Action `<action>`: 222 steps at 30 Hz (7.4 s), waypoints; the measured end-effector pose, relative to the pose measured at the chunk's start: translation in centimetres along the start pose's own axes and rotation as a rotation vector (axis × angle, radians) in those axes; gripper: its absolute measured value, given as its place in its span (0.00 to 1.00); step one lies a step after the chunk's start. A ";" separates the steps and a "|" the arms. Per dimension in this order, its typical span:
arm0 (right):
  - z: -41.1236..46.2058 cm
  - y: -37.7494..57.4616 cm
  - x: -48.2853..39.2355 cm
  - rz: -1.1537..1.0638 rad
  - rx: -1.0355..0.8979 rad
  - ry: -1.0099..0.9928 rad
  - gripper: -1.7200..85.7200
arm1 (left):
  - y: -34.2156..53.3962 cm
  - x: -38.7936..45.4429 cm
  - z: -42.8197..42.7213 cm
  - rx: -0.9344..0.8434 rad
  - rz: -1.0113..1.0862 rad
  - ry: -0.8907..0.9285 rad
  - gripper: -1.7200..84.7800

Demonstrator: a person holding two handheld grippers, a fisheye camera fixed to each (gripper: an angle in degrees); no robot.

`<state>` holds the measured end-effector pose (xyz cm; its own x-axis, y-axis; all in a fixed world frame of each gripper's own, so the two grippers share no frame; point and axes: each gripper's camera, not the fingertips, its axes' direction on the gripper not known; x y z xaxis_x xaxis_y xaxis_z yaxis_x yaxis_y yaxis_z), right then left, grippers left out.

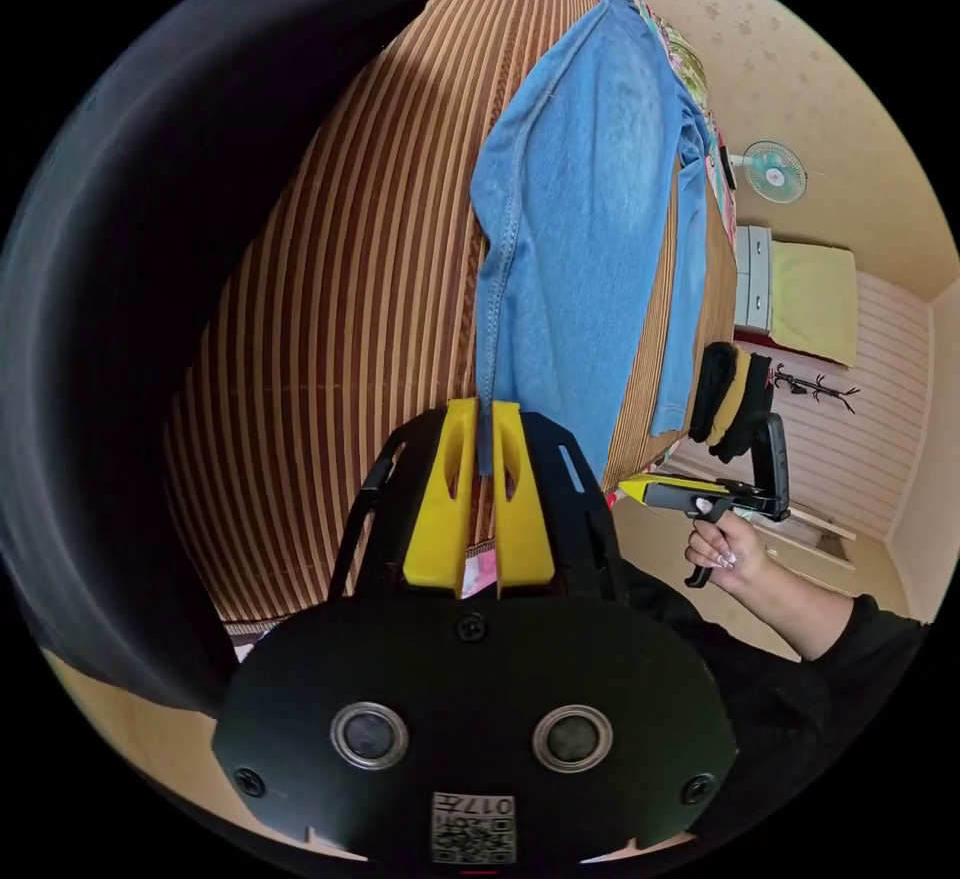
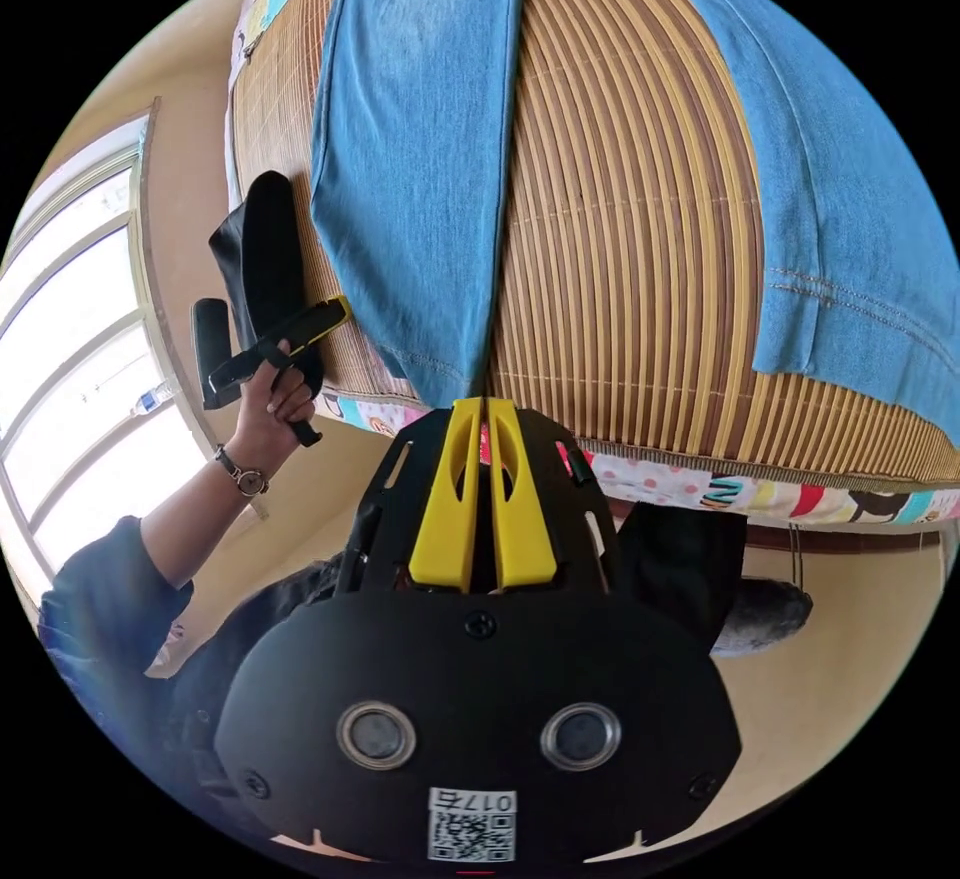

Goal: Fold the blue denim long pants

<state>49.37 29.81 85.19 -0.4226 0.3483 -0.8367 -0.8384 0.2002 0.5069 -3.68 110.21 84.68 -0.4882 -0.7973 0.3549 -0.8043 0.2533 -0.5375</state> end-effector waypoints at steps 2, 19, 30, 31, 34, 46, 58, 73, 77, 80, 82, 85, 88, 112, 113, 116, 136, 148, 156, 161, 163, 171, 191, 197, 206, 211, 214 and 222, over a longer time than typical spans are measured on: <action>1.4 0.1 0.1 -0.002 -0.006 -0.016 0.07 | -0.1 0.1 0.4 -0.045 0.034 -0.001 0.03; 3.0 4.2 2.3 -0.135 -0.012 0.021 0.05 | 4.5 -6.6 -1.9 -0.136 0.098 0.157 0.01; 6.5 5.2 3.6 -0.031 -0.076 -0.033 0.07 | 6.1 -8.0 1.0 0.018 -0.256 0.044 0.05; 6.2 5.5 3.1 -0.082 -0.090 -0.008 0.08 | 6.2 -7.7 0.9 0.021 -0.260 0.014 0.05; 5.0 7.2 3.3 -0.190 -0.117 0.083 0.09 | 7.3 -6.6 0.6 0.026 -0.290 -0.141 0.09; -11.0 15.3 23.4 0.194 0.407 0.065 0.09 | 3.6 10.3 12.9 -0.028 0.070 0.033 0.12; -10.1 14.5 30.9 0.060 0.247 -0.024 0.08 | -5.9 19.7 31.1 -0.264 0.102 -0.154 0.12; -11.9 24.7 39.3 -0.044 0.257 -0.431 0.05 | 1.7 18.5 34.4 -0.269 0.099 0.181 0.01; -10.0 25.3 39.9 -0.012 0.216 -0.353 0.05 | 3.1 17.4 37.3 -0.248 -0.051 0.104 0.01; -8.5 24.5 40.1 0.021 0.163 -0.341 0.05 | 3.1 16.8 40.1 -0.275 -0.157 0.029 0.02; -8.6 24.2 39.5 0.006 0.155 -0.311 0.05 | 3.0 16.8 40.8 -0.258 -0.225 -0.019 0.03; -9.8 24.3 37.8 -0.041 0.165 -0.241 0.05 | 3.3 17.6 40.7 -0.192 -0.296 -0.103 0.10; -11.1 25.0 36.1 -0.100 0.186 -0.193 0.05 | 2.8 20.4 40.1 -0.120 -0.252 -0.148 0.15; -17.2 20.3 28.6 -0.472 0.140 -0.298 0.05 | -3.5 46.3 55.3 -0.331 0.359 -0.511 0.03; -17.4 19.6 29.0 -0.502 0.119 -0.297 0.05 | -3.5 46.2 55.2 -0.328 0.359 -0.501 0.02; -18.8 17.2 30.6 -0.616 0.048 -0.290 0.04 | -3.4 46.2 54.8 -0.324 0.367 -0.488 0.02; -43.0 -32.6 41.2 -0.249 0.564 -0.508 0.11 | -4.7 41.9 51.0 -0.285 0.073 -0.279 0.02; -44.9 -47.8 41.9 -0.079 0.679 -0.706 0.10 | -5.3 38.3 47.8 -0.267 -0.091 -0.034 0.02; -46.6 -53.4 38.8 -0.130 0.610 -0.602 0.06 | -3.5 35.5 44.9 -0.233 -0.172 0.050 0.02; -47.2 -55.0 36.0 -0.129 0.585 -0.426 0.04 | -2.7 35.2 43.4 -0.213 -0.180 0.082 0.01; -47.5 -54.8 34.7 -0.134 0.615 -0.356 0.03 | -2.3 35.2 42.4 -0.195 -0.180 0.105 0.01; -49.9 -53.9 28.2 -0.166 0.679 -0.179 0.03 | 2.2 34.3 35.0 -0.082 -0.073 0.161 0.01; -48.3 -49.7 6.3 -0.140 0.869 -0.173 0.02 | 11.8 22.6 17.8 0.108 -0.021 0.366 0.01; -44.4 -50.4 -1.4 -0.167 0.883 -0.120 0.02 | 13.6 15.2 13.0 0.162 -0.119 0.527 0.01; -35.8 -55.3 -14.7 -0.261 0.809 0.214 0.02 | 15.3 2.7 7.5 0.309 -0.306 0.695 0.01; -30.6 -58.6 -19.5 -0.290 0.754 0.338 0.02 | 15.2 -1.8 5.7 0.339 -0.364 0.641 0.01; -27.9 -60.3 -21.8 -0.317 0.721 0.422 0.03 | 15.6 -4.2 4.5 0.382 -0.381 0.634 0.01; -22.9 -63.8 -24.7 -0.285 0.691 0.495 0.02 | 15.2 -7.0 2.8 0.408 -0.423 0.571 0.01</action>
<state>105.41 -12.55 68.79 -0.4647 -0.2018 -0.8622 -0.6073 0.7813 0.1444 -11.56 118.08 71.87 -0.3569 -0.3507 0.8658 -0.8267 -0.3131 -0.4675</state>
